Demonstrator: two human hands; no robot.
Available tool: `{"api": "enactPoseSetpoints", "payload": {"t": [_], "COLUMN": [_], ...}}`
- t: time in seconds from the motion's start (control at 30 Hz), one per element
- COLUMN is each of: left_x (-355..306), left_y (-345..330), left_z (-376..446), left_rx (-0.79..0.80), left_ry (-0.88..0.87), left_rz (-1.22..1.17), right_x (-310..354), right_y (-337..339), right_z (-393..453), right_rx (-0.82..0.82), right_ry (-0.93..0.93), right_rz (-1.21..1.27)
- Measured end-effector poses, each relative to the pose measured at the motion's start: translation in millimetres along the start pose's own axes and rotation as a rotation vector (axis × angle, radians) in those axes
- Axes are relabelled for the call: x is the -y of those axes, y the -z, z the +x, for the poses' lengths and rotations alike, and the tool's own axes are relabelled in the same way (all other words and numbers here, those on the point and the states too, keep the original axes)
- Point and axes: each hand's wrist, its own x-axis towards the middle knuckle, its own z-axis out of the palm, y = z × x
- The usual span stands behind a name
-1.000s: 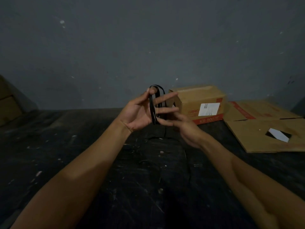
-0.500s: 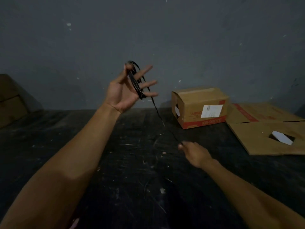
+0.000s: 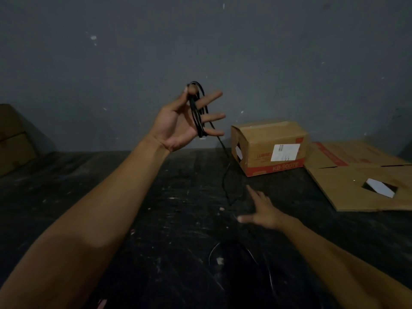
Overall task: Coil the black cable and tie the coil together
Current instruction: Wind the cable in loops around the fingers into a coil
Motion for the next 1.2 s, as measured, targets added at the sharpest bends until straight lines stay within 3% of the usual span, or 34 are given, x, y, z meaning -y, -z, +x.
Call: {"api": "enactPoseSetpoints", "payload": {"t": [0.13, 0.27, 0.37, 0.53, 0.83, 0.93, 1.0, 1.07, 1.13, 1.2], "left_x": [7, 8, 4, -17, -4, 11, 18, 23, 28, 31], "left_y": [-13, -20, -20, -9, 4, 4, 2, 2, 0, -6], "left_z": [5, 6, 6, 4, 0, 0, -1, 0, 2, 4], "left_rx": [0.07, 0.112, 0.138, 0.083, -0.008, -0.032, -0.042, -0.039, -0.022, 0.022], "left_ry": [0.037, 0.048, 0.022, -0.05, -0.015, 0.031, 0.052, 0.075, 0.092, 0.103], "left_rz": [0.0, -0.001, -0.008, -0.046, 0.0, -0.016, -0.034, -0.05, -0.053, -0.036], "right_x": [50, 82, 92, 52, -35, -40, -35, -17, 13, 45], "right_y": [-6, -9, -16, -32, -35, -27, -19, -8, 2, 11], "right_z": [9, 9, 4, 5, 0, -2, -3, -4, -6, -4], "right_rx": [-0.261, -0.124, -0.104, -0.086, 0.188, 0.26, 0.248, 0.172, 0.023, -0.136], "right_ry": [0.234, 0.385, 0.443, 0.292, -0.214, -0.225, -0.161, -0.06, 0.077, 0.238], "right_rz": [0.372, 0.527, 0.478, 0.302, -0.441, -0.482, -0.301, 0.114, 0.4, 0.531]}}
